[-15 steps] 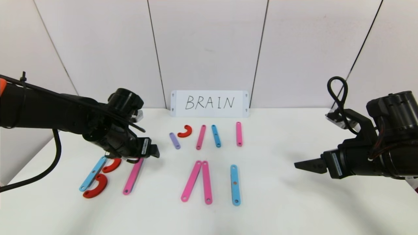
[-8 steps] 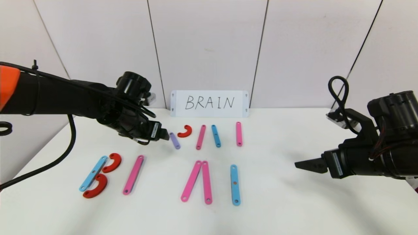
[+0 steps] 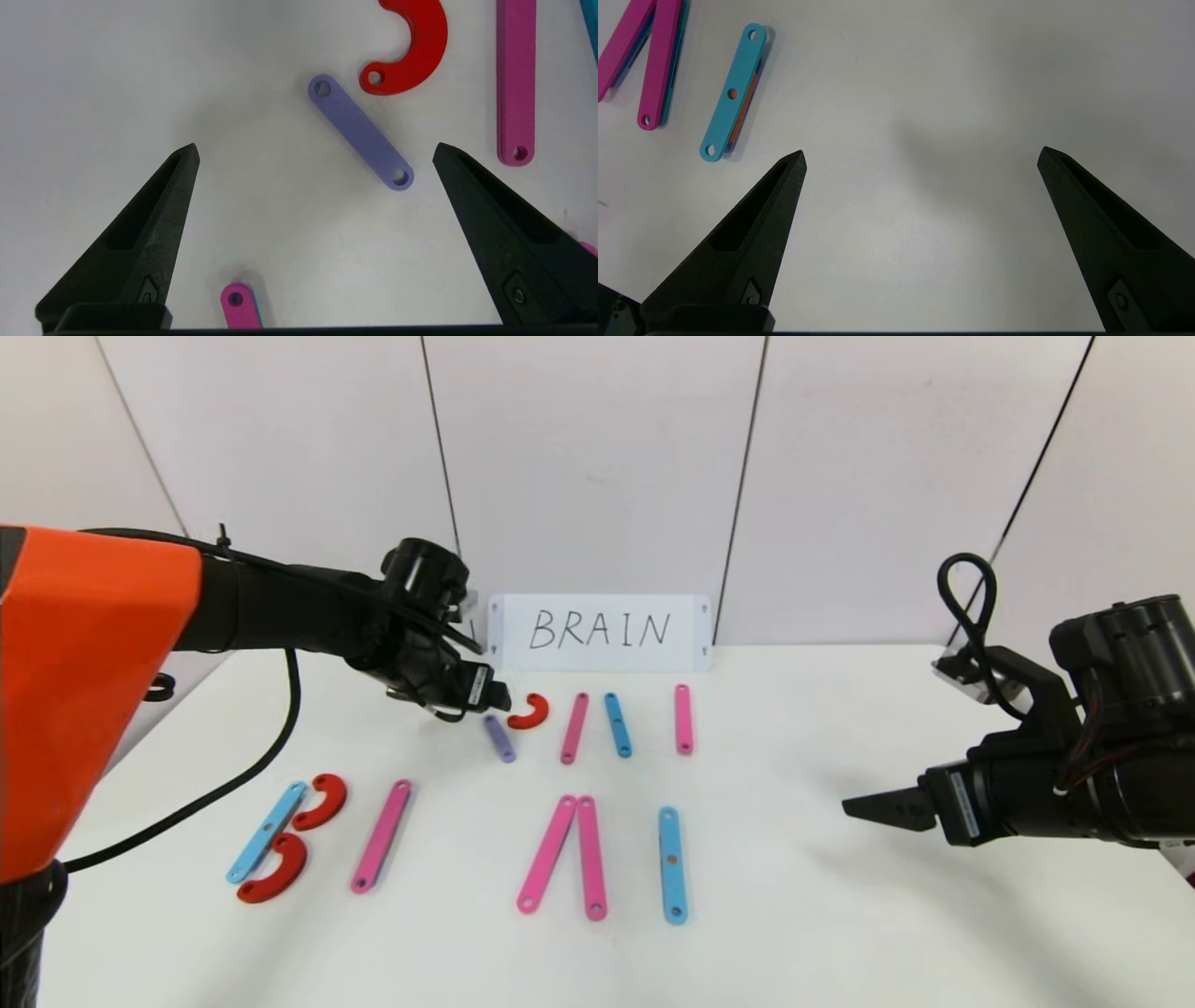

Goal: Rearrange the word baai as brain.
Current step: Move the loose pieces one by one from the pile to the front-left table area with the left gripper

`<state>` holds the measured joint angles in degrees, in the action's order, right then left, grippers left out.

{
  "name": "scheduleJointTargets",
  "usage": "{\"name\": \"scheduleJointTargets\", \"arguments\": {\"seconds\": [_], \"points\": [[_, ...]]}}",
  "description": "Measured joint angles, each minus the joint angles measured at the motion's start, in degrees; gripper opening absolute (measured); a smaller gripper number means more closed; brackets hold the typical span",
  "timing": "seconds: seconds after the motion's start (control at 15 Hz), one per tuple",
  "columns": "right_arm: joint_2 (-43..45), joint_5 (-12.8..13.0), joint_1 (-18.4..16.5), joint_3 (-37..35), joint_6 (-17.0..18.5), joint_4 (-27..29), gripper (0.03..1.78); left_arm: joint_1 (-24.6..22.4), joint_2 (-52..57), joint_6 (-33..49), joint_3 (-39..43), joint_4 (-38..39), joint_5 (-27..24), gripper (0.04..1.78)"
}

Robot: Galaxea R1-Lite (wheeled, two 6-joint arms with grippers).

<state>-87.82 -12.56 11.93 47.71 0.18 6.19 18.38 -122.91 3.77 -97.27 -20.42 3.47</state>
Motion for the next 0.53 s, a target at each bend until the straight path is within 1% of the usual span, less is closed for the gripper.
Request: {"name": "scheduleJointTargets", "arguments": {"seconds": [0.2,0.53], "points": [[0.0,0.0,0.0,0.0,0.0,0.0,1.74,0.2,-3.4,-0.1,-4.5,0.0,-0.4,1.75],[-0.1,0.0,0.0,0.0,0.0,0.0,1.74,2.0,-7.9,-1.4,-8.6,0.0,-1.7,1.75]]}}
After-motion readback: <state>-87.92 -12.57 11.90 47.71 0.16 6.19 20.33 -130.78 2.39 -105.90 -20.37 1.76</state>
